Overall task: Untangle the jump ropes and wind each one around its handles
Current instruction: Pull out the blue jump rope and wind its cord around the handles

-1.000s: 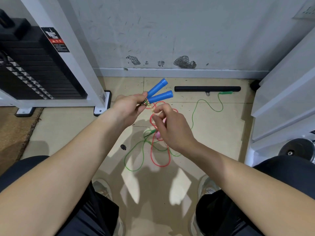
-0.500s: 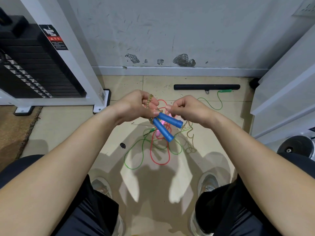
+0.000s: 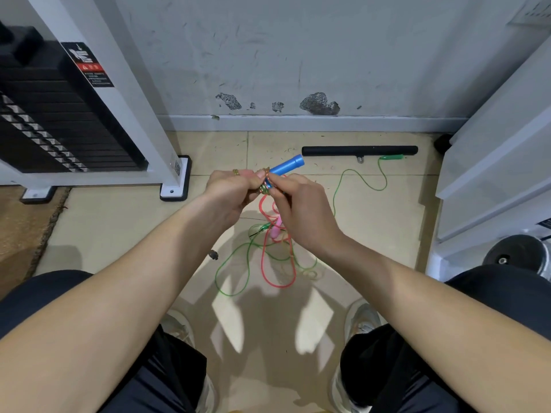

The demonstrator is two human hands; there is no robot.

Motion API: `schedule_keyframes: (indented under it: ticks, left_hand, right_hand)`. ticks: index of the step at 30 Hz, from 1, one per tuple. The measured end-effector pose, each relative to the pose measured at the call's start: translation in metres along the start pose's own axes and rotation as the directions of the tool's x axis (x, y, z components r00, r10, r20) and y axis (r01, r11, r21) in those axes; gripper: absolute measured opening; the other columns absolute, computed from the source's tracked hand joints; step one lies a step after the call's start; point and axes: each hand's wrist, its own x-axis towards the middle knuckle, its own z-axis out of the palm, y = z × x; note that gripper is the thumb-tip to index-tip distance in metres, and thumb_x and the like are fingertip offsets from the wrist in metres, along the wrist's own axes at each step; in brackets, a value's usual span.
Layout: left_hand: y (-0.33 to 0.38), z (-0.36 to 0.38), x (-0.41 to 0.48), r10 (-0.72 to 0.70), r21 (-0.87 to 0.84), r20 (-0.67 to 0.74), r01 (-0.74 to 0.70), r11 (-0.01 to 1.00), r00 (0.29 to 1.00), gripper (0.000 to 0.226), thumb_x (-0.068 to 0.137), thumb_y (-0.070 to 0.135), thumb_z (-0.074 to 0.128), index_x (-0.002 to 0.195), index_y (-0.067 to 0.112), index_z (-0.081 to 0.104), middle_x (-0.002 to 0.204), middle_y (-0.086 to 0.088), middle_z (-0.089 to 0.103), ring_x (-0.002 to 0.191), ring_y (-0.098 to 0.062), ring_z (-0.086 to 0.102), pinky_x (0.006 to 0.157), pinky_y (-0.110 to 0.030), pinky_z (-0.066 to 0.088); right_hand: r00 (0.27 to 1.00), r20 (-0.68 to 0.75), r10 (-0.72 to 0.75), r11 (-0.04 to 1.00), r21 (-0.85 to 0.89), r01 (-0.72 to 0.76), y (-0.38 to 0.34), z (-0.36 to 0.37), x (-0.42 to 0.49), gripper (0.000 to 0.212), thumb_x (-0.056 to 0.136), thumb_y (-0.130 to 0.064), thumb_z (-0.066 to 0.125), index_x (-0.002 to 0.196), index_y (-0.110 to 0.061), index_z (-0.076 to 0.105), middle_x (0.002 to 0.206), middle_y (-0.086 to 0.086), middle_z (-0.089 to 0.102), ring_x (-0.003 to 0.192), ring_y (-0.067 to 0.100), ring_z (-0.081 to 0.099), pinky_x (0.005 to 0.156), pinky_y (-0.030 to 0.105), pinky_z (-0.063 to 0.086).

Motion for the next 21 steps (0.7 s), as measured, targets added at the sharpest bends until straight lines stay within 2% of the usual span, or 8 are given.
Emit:
schedule_keyframes:
  ticks: [3,6,8,10,13,15,18,21]
  left_hand:
    - [0.003,0.002,-0.001,-0.051,-0.071,0.010,0.052,0.996,0.999,0.014,0.090,0.003,0.071,0.101,-0.004,0.067,0.089,-0.011,0.066,0.058,-0.010,0.065,0.054,-0.016,0.052]
    - [0.007,0.002,-0.001,-0.075,-0.130,0.033,0.079,0.988,0.997,0.012,0.088,0.010,0.075,0.093,0.001,0.068,0.081,-0.008,0.068,0.059,-0.010,0.066,0.058,-0.018,0.053]
    - [0.008,0.000,0.001,-0.050,-0.074,0.027,0.052,0.996,0.998,0.015,0.084,0.012,0.079,0.084,0.002,0.068,0.076,-0.007,0.064,0.060,-0.011,0.062,0.061,-0.018,0.052]
    - [0.007,-0.001,0.002,-0.031,-0.035,0.008,0.031,0.999,0.999,0.021,0.081,0.011,0.081,0.089,-0.004,0.069,0.084,-0.010,0.063,0.061,-0.011,0.061,0.060,-0.017,0.051]
    - [0.007,-0.001,0.002,-0.009,-0.025,-0.026,0.009,1.000,1.000,0.041,0.079,0.011,0.083,0.110,-0.010,0.066,0.095,-0.013,0.061,0.065,-0.013,0.061,0.058,-0.017,0.051]
    - [0.010,0.000,0.002,-0.001,-0.068,-0.040,-0.002,0.998,0.999,0.041,0.080,0.009,0.082,0.112,-0.008,0.065,0.097,-0.013,0.061,0.062,-0.011,0.063,0.058,-0.016,0.052]
    - [0.019,-0.004,0.003,-0.024,-0.188,-0.042,0.016,0.982,0.999,0.023,0.083,0.008,0.078,0.100,-0.002,0.066,0.086,-0.006,0.066,0.053,-0.004,0.066,0.055,-0.014,0.051]
    - [0.031,-0.013,0.002,-0.115,-0.269,0.054,0.125,0.955,0.992,0.010,0.083,0.010,0.077,0.086,0.007,0.068,0.072,0.001,0.068,0.063,-0.004,0.067,0.060,-0.016,0.056]
  right_hand:
    - [1.000,0.004,-0.001,1.000,-0.003,0.001,0.000,0.001,0.001,0.031,0.099,-0.012,0.050,0.123,-0.014,0.069,0.082,-0.002,0.053,0.073,0.014,0.044,0.065,0.026,0.029]
    - [0.999,0.029,-0.017,0.999,-0.038,0.018,-0.002,0.000,0.001,0.033,0.099,-0.008,0.049,0.127,-0.012,0.067,0.090,0.009,0.059,0.075,0.024,0.055,0.067,0.036,0.046]
    - [0.997,0.076,-0.014,0.998,-0.054,0.018,-0.005,0.000,0.000,0.037,0.100,-0.006,0.047,0.133,-0.010,0.063,0.094,0.011,0.059,0.080,0.027,0.056,0.068,0.038,0.047]
    - [0.996,0.093,-0.005,0.998,-0.061,0.011,-0.006,0.001,-0.002,0.038,0.100,-0.008,0.047,0.135,-0.013,0.062,0.091,0.004,0.054,0.079,0.019,0.050,0.068,0.035,0.043]
    - [1.000,-0.015,0.009,1.000,-0.010,-0.009,-0.006,0.000,-0.003,0.030,0.098,-0.015,0.053,0.124,-0.019,0.069,0.087,-0.007,0.054,0.074,0.010,0.047,0.066,0.027,0.038]
    - [0.995,-0.038,0.096,0.993,0.076,-0.093,-0.009,-0.002,-0.007,0.019,0.098,-0.025,0.057,0.115,-0.025,0.066,0.089,-0.013,0.060,0.068,0.011,0.060,0.068,0.033,0.048]
    - [0.972,0.011,0.235,0.944,0.234,-0.231,-0.012,0.003,-0.017,0.010,0.100,-0.036,0.054,0.101,-0.027,0.050,0.075,-0.008,0.061,0.062,0.018,0.067,0.066,0.043,0.053]
    - [0.944,0.130,0.304,0.893,0.306,-0.330,-0.005,0.006,-0.019,0.015,0.103,-0.039,0.048,0.093,-0.028,0.052,0.067,0.005,0.060,0.066,0.024,0.068,0.067,0.042,0.053]
